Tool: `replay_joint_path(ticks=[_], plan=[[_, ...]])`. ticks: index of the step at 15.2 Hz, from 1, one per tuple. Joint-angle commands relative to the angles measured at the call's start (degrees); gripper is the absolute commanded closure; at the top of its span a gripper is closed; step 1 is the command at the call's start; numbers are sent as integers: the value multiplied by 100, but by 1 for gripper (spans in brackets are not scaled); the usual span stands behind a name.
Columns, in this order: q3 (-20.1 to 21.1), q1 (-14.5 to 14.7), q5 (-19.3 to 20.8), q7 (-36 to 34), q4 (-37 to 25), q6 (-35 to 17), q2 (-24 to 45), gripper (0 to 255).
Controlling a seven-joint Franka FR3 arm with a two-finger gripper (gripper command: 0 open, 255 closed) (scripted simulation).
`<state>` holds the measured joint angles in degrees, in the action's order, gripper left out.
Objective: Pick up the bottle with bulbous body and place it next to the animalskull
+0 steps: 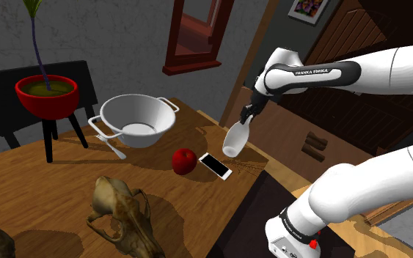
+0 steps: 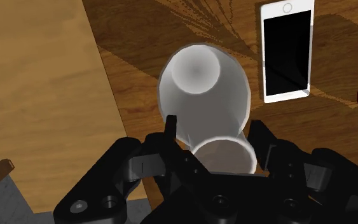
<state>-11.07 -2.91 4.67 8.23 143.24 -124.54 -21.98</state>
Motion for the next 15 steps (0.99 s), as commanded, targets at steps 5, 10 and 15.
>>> replay_joint_path(ticks=[5, 10, 15], plan=[[1, 0, 0, -1, -1, 0, 0, 255], [7, -1, 0, -2, -50, 84, -34, 255], [38, 0, -3, -11, -325, 505, -181, 255]])
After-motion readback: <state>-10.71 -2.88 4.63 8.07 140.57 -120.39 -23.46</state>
